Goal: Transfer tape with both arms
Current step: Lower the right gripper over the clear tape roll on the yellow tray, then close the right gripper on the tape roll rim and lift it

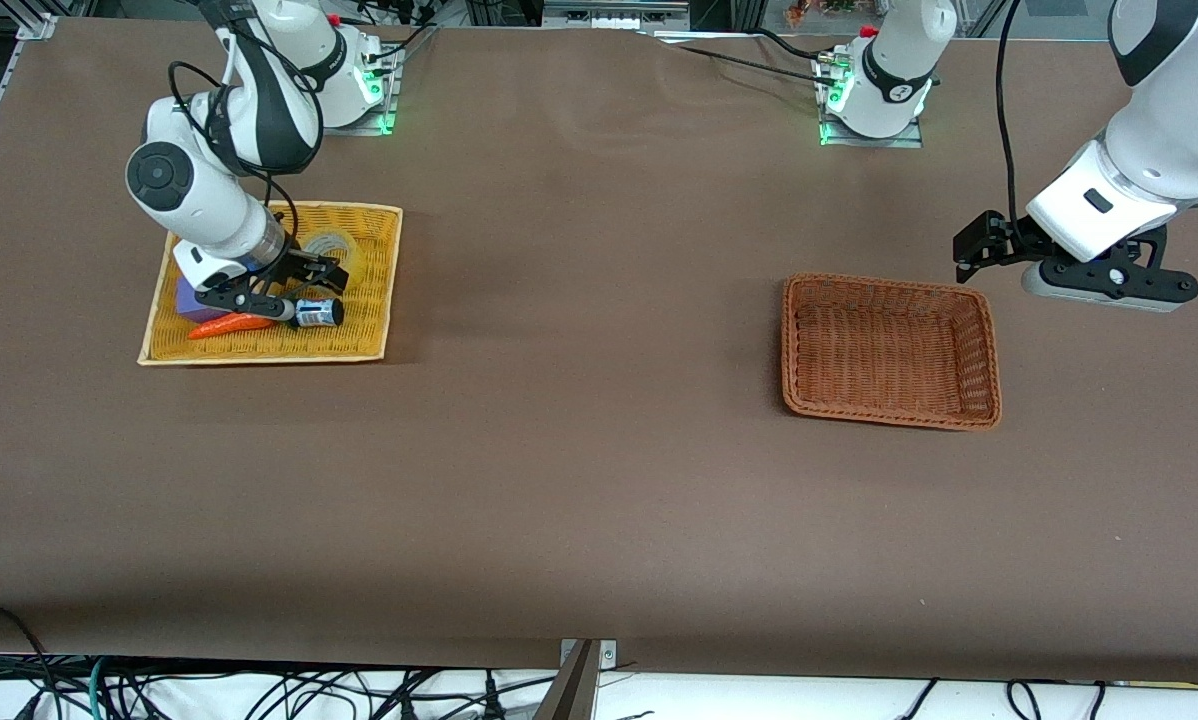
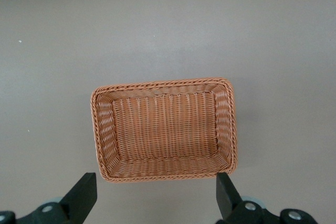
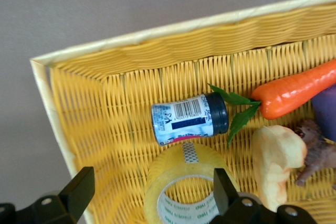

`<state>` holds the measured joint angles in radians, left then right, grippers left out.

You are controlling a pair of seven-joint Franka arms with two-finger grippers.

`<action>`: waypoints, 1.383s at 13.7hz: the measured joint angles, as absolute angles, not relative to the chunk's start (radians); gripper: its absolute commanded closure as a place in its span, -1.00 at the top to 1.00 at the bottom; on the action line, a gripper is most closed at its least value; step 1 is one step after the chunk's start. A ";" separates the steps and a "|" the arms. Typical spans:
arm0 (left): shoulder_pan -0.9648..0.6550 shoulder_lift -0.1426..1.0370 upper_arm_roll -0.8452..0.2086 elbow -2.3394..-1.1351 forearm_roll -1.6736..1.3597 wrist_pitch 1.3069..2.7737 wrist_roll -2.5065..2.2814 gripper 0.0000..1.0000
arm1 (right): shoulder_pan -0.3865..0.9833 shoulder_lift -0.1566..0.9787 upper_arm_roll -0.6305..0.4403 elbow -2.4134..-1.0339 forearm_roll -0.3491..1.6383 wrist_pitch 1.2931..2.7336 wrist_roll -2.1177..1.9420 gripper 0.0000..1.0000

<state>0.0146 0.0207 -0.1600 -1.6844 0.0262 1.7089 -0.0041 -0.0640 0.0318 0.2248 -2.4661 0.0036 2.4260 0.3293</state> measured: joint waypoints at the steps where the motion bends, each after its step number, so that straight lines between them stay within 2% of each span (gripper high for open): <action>1: 0.015 0.021 -0.160 -1.684 0.026 1.709 -0.004 1.00 | -0.064 0.032 0.227 -2.504 0.004 2.479 0.329 1.00; 4: 0.015 0.021 -0.160 -1.684 0.026 1.709 -0.004 1.00 | -0.064 0.034 0.247 -2.589 0.004 2.584 0.356 1.00; 8: 0.015 0.021 -0.160 -1.684 0.026 1.709 -0.004 1.00 | -0.063 0.040 0.301 -2.606 0.004 2.601 0.422 1.00; 17: 0.015 0.021 -0.160 -1.684 0.026 1.709 -0.004 1.00 | -0.064 0.078 0.302 -2.679 0.004 2.723 0.424 1.00; 18: 0.015 0.021 -0.160 -1.684 0.026 1.709 -0.004 1.00 | -0.064 0.089 0.302 -2.690 0.004 2.751 0.424 0.74; 19: 0.015 0.021 -0.160 -1.684 0.026 1.709 -0.004 1.00 | -0.064 0.103 0.302 -2.699 0.004 2.778 0.424 -0.03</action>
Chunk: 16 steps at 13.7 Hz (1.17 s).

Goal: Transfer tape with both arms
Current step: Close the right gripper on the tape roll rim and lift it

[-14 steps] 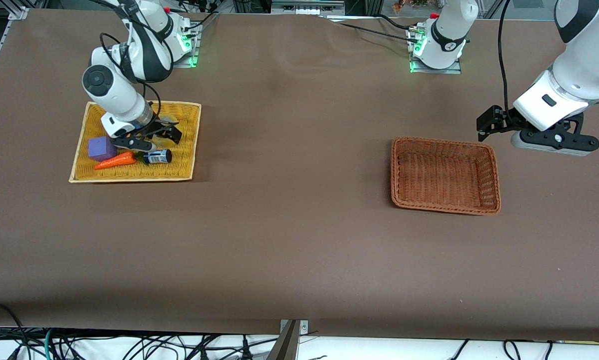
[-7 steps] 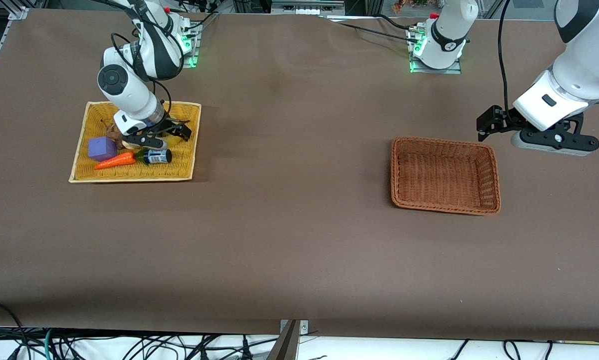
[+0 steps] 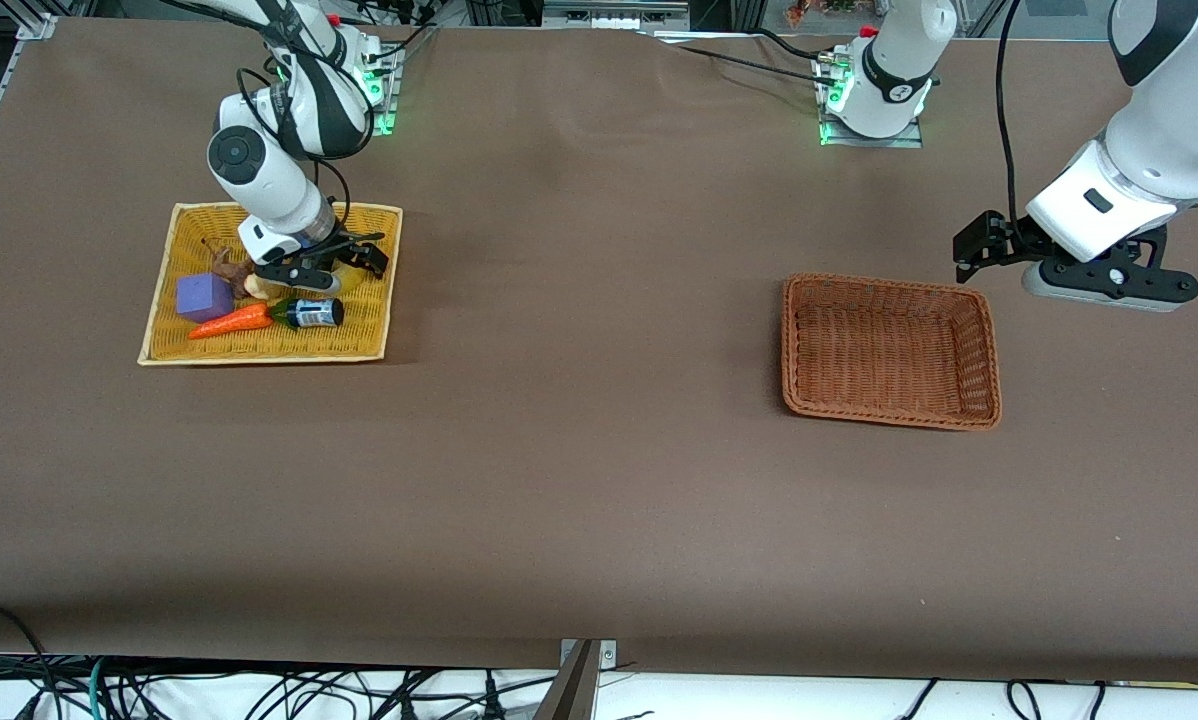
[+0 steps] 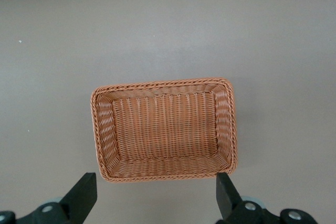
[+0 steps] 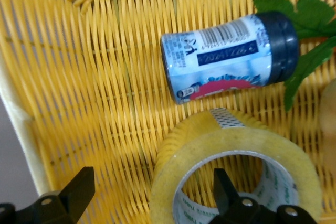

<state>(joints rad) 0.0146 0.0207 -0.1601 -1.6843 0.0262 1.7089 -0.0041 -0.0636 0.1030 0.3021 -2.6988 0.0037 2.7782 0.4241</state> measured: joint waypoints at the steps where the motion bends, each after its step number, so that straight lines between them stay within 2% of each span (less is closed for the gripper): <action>1: 0.015 0.021 -0.160 -1.684 0.026 1.709 -0.004 1.00 | -0.064 0.117 0.302 -2.705 0.004 2.797 0.424 -0.70; 2: 0.015 0.021 -0.160 -1.684 0.026 1.709 -0.004 1.00 | -0.064 0.127 0.302 -2.707 0.004 2.807 0.424 -0.96; 3: 0.015 0.021 -0.160 -1.684 0.026 1.709 -0.004 1.00 | -0.064 0.133 0.302 -2.707 0.004 2.810 0.424 -1.00; 8: 0.015 0.021 -0.160 -1.684 0.026 1.709 -0.004 1.00 | -0.064 0.118 0.302 -2.695 0.003 2.783 0.419 -1.00; 13: 0.015 0.021 -0.160 -1.684 0.026 1.709 -0.004 1.00 | -0.064 0.005 0.312 -2.578 0.003 2.533 0.416 -1.00; 16: 0.015 0.021 -0.160 -1.684 0.026 1.709 -0.004 1.00 | -0.064 -0.037 0.388 -2.447 0.004 2.387 0.489 -1.00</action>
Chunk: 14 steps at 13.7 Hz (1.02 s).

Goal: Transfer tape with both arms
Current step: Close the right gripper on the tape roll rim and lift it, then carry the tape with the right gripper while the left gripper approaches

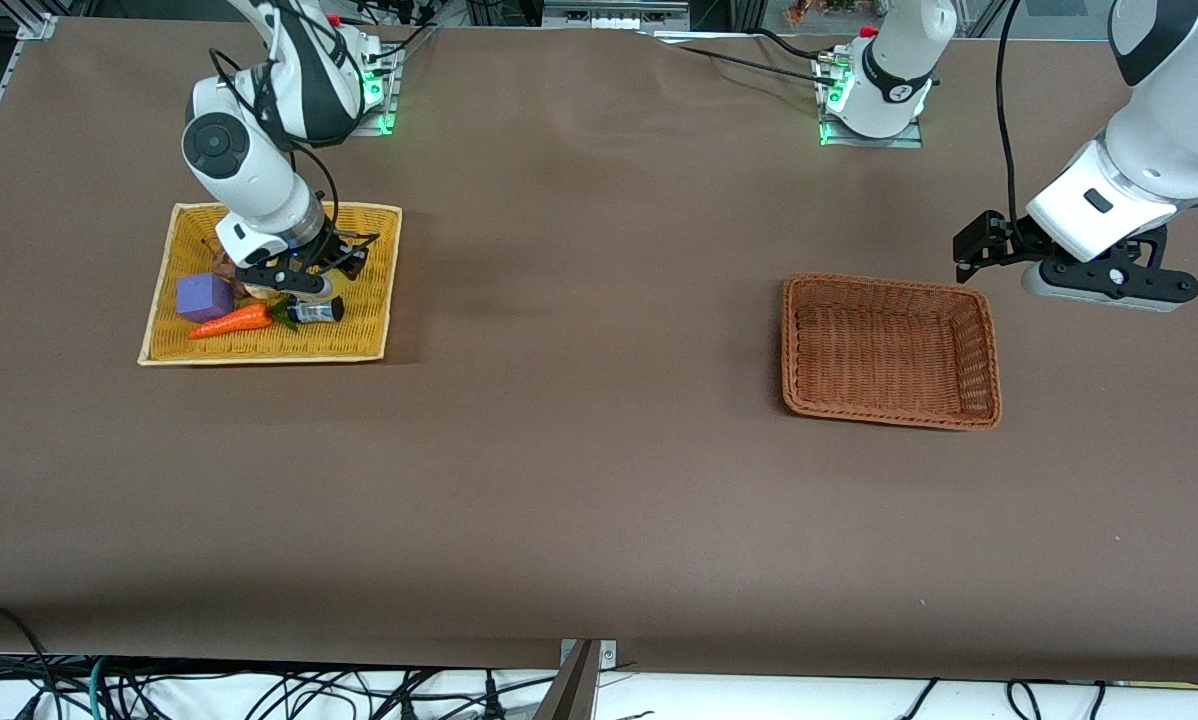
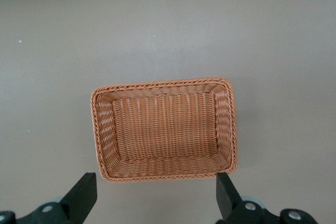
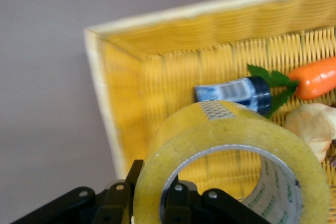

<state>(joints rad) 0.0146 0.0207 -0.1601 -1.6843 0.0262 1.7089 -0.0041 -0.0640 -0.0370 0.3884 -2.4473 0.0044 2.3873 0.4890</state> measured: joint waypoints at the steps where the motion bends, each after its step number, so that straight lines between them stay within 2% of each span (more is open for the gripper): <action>1: 0.015 0.021 -0.160 -1.684 0.026 1.709 -0.004 1.00 | -0.063 -0.031 0.438 -2.397 0.005 2.367 0.564 -1.00; 3: 0.014 0.021 -0.160 -1.684 0.026 1.709 -0.004 1.00 | -0.048 0.025 0.540 -2.279 0.005 2.330 0.749 -1.00; 5: 0.014 0.021 -0.160 -1.683 0.026 1.709 -0.004 1.00 | 0.024 0.150 0.579 -2.125 -0.036 2.306 0.924 -1.00; 10: 0.014 0.021 -0.160 -1.682 0.026 1.709 -0.004 1.00 | 0.282 0.588 0.573 -1.675 -0.366 2.220 1.366 -1.00; 12: 0.013 0.021 -0.160 -1.682 0.026 1.709 -0.004 1.00 | 0.361 0.720 0.556 -1.565 -0.434 2.200 1.457 -1.00; 14: 0.012 0.022 -0.162 -1.682 0.026 1.709 -0.004 1.00 | 0.418 0.796 0.521 -1.520 -0.448 2.201 1.476 -1.00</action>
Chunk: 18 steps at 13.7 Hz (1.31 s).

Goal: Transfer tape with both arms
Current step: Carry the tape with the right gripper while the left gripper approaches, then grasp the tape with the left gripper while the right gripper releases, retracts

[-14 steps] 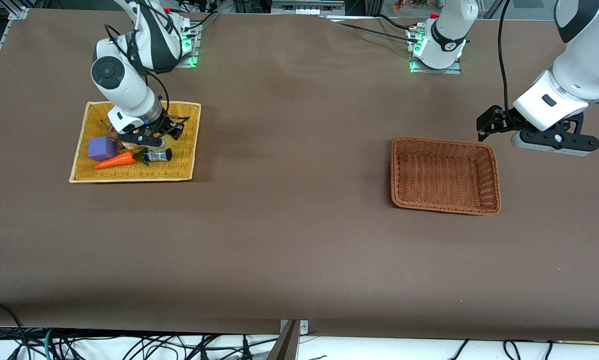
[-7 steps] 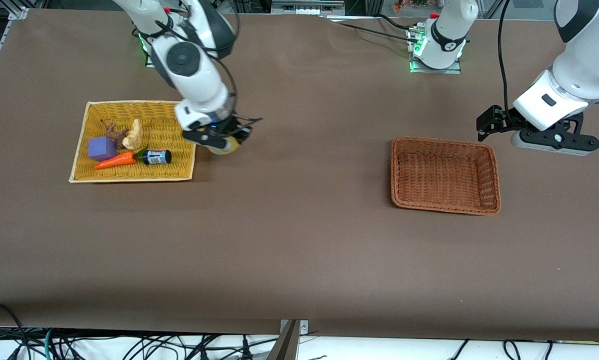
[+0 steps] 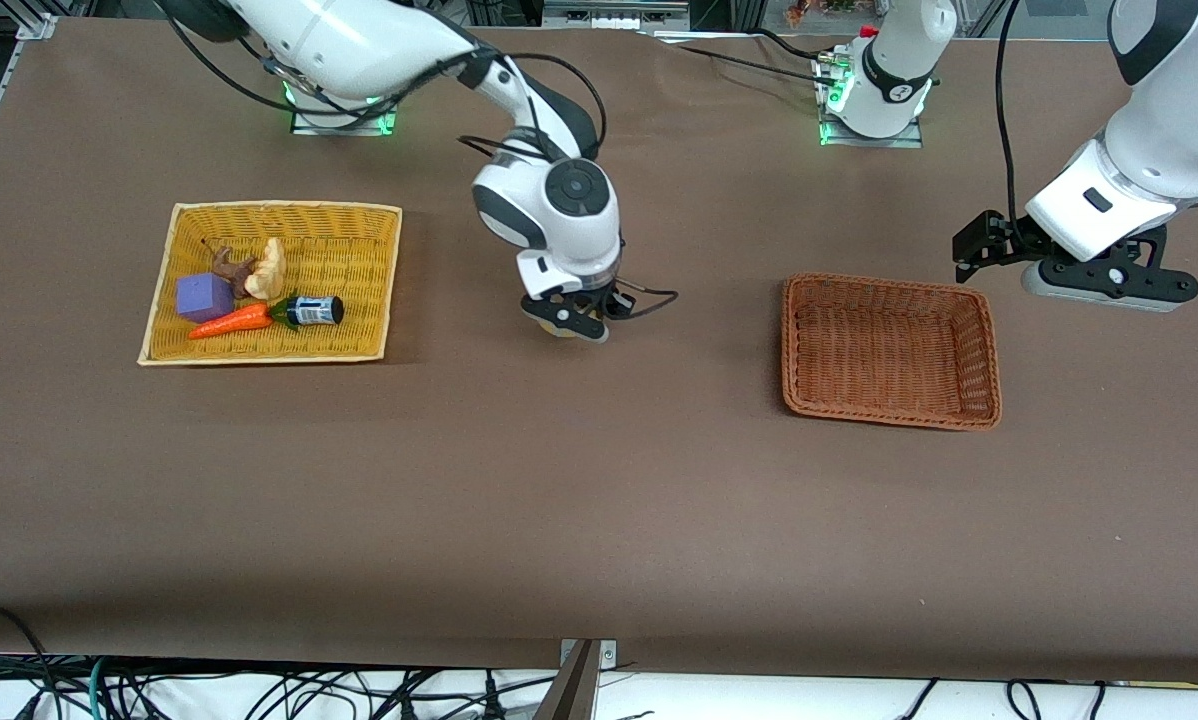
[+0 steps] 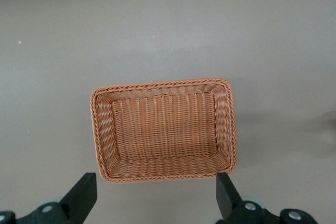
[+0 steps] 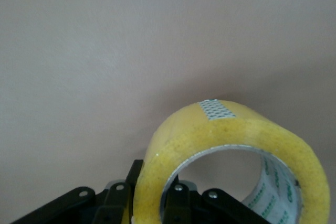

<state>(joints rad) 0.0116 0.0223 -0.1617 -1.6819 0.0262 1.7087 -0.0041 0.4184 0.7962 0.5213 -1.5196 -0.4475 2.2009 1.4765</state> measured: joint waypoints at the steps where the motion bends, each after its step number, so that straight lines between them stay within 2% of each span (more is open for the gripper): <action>1: 0.009 0.024 -0.164 -1.682 0.026 1.709 -0.004 1.00 | 0.442 0.816 0.501 -1.508 -0.448 2.201 1.478 -1.00; 3: 0.004 0.026 -0.168 -1.682 0.026 1.709 -0.004 1.00 | 0.464 0.832 0.477 -1.501 -0.448 2.201 1.480 0.10; 4: 0.002 0.028 -0.168 -1.682 0.026 1.708 -0.004 1.00 | 0.464 0.835 0.471 -1.501 -0.448 2.201 1.480 0.21; 7: 0.002 0.052 -0.168 -1.683 0.026 1.707 -0.004 1.00 | 0.458 0.835 0.462 -1.490 -0.448 2.199 1.480 0.28; 9: 0.002 0.071 -0.168 -1.682 0.026 1.708 -0.004 1.00 | 0.458 0.835 0.462 -1.477 -0.448 2.195 1.480 0.65; 10: 0.002 0.074 -0.168 -1.681 0.026 1.708 -0.004 1.00 | 0.458 0.834 0.462 -1.467 -0.448 2.183 1.480 0.89; 11: 0.002 0.074 -0.168 -1.681 0.026 1.708 -0.004 1.00 | 0.456 0.832 0.462 -1.452 -0.448 2.155 1.479 0.99; 15: 0.001 0.074 -0.169 -1.676 0.026 1.708 -0.004 1.00 | 0.433 0.790 0.461 -1.325 -0.448 1.894 1.234 0.99; 18: -0.003 0.074 -0.170 -1.668 0.023 1.708 -0.004 1.00 | 0.335 0.694 0.458 -1.284 -0.414 1.806 0.928 1.00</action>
